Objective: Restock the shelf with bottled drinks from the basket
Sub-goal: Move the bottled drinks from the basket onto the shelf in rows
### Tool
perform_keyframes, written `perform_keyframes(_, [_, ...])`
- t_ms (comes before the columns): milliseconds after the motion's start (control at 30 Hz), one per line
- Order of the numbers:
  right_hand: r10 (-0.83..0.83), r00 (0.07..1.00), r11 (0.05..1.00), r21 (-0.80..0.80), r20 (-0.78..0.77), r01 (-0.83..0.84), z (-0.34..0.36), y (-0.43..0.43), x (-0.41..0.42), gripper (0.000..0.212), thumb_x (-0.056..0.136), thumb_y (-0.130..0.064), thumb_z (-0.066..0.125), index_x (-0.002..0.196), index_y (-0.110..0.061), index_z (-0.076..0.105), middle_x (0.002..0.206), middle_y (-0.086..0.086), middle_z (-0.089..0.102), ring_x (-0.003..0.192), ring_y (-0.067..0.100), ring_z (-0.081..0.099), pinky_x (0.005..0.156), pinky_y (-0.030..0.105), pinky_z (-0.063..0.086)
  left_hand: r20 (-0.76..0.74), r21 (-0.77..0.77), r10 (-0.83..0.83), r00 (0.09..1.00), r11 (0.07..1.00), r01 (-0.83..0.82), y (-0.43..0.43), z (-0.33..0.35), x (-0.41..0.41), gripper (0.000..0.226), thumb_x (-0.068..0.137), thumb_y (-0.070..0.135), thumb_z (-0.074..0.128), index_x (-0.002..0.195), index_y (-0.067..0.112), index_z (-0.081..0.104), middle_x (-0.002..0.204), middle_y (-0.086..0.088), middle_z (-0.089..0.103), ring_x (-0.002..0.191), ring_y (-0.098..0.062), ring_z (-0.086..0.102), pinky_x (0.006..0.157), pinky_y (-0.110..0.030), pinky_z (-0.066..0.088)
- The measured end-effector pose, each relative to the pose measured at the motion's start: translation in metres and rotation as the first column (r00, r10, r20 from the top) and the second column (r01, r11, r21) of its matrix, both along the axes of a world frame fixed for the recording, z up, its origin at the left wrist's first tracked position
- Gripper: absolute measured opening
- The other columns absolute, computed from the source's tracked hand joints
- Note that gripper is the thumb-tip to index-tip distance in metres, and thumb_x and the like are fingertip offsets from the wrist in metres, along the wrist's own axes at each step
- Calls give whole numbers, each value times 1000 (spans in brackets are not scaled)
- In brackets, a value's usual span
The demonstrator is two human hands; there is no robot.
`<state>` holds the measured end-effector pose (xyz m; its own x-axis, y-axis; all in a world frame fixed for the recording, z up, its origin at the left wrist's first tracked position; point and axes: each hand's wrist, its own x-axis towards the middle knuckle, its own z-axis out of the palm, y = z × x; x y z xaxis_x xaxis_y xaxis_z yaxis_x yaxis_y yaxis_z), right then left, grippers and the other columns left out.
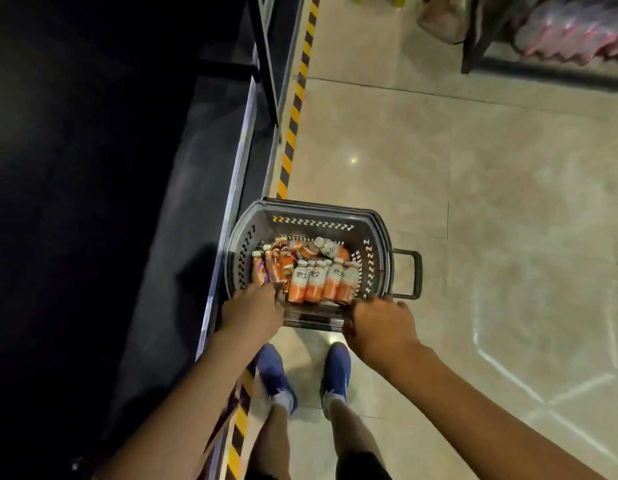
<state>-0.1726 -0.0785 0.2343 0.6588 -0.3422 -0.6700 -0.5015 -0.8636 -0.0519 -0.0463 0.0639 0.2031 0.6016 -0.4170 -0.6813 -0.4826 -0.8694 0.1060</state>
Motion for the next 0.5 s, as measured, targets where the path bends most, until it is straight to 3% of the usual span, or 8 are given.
perform_keyframes(100, [-43,997,999,26,-66,45,-98,-9,23,41,92,-37,54,128,-16,56,130,11,58,119,32,55,96,40,45,-55,67,1,999,998,3,-10,-98,27,42,96,35,45,134,17,50,140,-14,50,118,-33,54,92,-42,47])
perform_keyframes(200, [-34,988,998,50,-149,42,-198,-10,46,58,92,-37,58,141,-10,43,144,16,46,131,36,44,103,44,41,-77,87,36,996,996,-29,-22,-198,45,57,94,37,47,145,13,39,128,-10,60,112,-32,59,88,-43,51])
perform_keyframes(267, [56,984,998,41,-171,-50,-258,-10,62,63,90,-30,63,144,-9,39,145,16,43,134,37,39,107,49,37,-76,73,85,994,994,-79,-29,-256,55,60,94,38,51,147,15,36,127,-9,60,111,-32,61,86,-42,52])
perform_keyframes(333, [151,972,988,35,-179,-147,-310,-13,85,65,88,-22,65,145,-8,36,146,17,42,135,37,37,109,51,35,-76,62,130,989,990,-126,-37,-310,67,67,95,39,54,152,14,29,142,-12,49,120,-33,56,93,-43,50])
perform_keyframes(400, [225,961,974,19,-160,-224,-357,-18,113,69,89,-23,64,148,-7,33,150,18,38,139,37,33,112,51,31,-45,84,169,985,983,-165,-45,-359,79,77,94,39,57,154,10,19,154,-14,36,133,-34,46,101,-43,43])
perform_keyframes(500, [301,949,951,-40,-90,-306,-419,-28,155,70,90,-30,64,148,-7,33,153,19,34,141,37,30,112,49,29,31,135,178,984,974,-181,-53,-424,94,76,94,40,57,150,2,23,149,-18,40,132,-34,45,100,-43,43])
